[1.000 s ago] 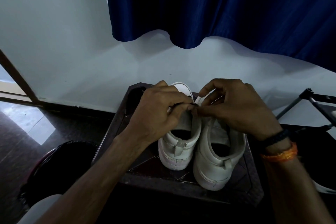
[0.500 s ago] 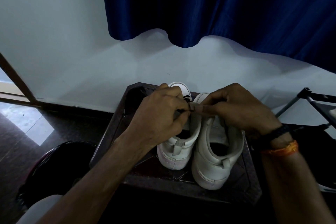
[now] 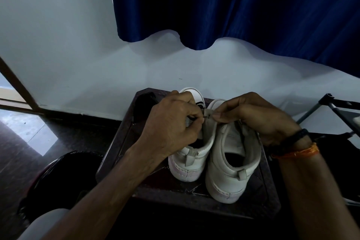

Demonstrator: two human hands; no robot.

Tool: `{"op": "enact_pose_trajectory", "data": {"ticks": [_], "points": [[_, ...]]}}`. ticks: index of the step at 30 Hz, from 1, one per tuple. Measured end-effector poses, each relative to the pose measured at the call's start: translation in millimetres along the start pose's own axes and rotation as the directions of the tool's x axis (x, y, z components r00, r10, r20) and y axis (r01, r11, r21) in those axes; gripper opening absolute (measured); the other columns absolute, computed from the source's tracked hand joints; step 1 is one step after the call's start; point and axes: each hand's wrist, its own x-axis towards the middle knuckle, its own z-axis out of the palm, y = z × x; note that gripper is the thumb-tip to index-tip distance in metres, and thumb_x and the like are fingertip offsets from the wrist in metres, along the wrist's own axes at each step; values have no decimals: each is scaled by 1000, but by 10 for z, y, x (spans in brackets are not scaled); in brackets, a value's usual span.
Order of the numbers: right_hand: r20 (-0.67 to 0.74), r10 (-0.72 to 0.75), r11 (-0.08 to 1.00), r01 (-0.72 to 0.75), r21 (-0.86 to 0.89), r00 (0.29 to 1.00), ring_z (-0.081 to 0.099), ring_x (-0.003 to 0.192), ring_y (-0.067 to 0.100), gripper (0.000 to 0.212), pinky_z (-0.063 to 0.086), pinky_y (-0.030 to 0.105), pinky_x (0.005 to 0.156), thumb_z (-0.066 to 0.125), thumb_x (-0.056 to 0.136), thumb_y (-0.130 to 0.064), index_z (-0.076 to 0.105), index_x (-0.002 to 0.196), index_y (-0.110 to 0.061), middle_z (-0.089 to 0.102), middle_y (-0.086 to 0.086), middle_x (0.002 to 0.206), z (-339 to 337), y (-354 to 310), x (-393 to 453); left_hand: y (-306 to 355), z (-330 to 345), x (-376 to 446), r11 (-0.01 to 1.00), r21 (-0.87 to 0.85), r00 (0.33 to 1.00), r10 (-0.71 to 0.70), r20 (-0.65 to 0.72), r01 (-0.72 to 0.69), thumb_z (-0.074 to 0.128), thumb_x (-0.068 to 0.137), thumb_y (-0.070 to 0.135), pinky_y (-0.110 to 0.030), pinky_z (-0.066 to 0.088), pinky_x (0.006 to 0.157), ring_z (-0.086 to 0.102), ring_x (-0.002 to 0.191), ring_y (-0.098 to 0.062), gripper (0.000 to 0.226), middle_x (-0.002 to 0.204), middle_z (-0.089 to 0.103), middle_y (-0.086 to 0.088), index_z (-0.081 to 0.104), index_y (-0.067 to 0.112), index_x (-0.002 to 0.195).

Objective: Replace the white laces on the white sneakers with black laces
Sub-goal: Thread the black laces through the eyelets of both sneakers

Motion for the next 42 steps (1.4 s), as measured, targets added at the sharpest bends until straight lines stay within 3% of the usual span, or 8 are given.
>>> {"op": "enact_pose_trajectory", "data": {"ticks": [9,14,18,22,27,31,35,42], "points": [[-6,-36,999,35,-14,999,66,73,17,12,54,19,67,73,80,7,75,92,10,73,28,90,1,8,-1,9,0,-1,1000,-2,1000,-9,-3,9,67,77,24,-42,51,62,56,78,-15,10,73,59,11,75,21,71],[-9,-43,997,42,-60,999,65,75,18,10,52,29,76,76,79,1,78,89,4,73,28,93,5,14,9,26,11,4,999,-33,999,-39,6,39,67,76,26,-43,51,63,57,77,-18,10,72,60,9,74,22,70],[-14,-121,980,117,-162,993,66,74,11,5,52,26,76,80,80,-8,81,84,-6,76,16,84,34,-12,-13,29,14,13,999,13,999,-42,3,42,63,75,28,-42,51,61,57,76,-18,13,71,58,9,72,20,68],[-79,-177,940,144,-309,981,73,84,14,2,57,42,91,81,79,-21,82,79,-22,77,0,78,68,-12,-4,46,12,32,998,61,1000,-23,16,22,56,75,33,-42,51,59,54,73,-18,22,69,55,9,67,18,64],[-128,-276,868,189,-460,953,69,85,3,4,54,30,82,79,80,-31,81,79,-29,76,-12,79,150,-22,-49,34,-6,32,995,101,999,17,33,-20,52,75,34,-42,50,56,50,74,-16,25,73,54,8,67,16,68],[-168,-342,797,191,-573,925,66,86,14,7,55,34,79,75,81,-34,80,79,-32,74,-12,79,206,-22,-61,19,1,27,996,93,999,-4,45,0,58,77,22,-43,50,60,51,79,-18,15,79,56,5,70,12,77],[-90,-267,866,198,-459,960,70,86,6,8,55,30,85,74,86,-27,81,81,-28,76,-10,80,115,-11,-28,7,14,28,997,62,999,-37,10,36,60,77,22,-44,51,63,54,79,-19,16,78,60,5,74,15,76],[-38,-204,957,191,-219,978,73,93,12,7,54,44,99,75,87,-12,82,88,-14,78,0,84,45,47,33,27,36,31,994,49,994,-93,-50,95,69,73,28,-40,50,65,56,75,-15,10,73,62,10,75,21,70]]}}
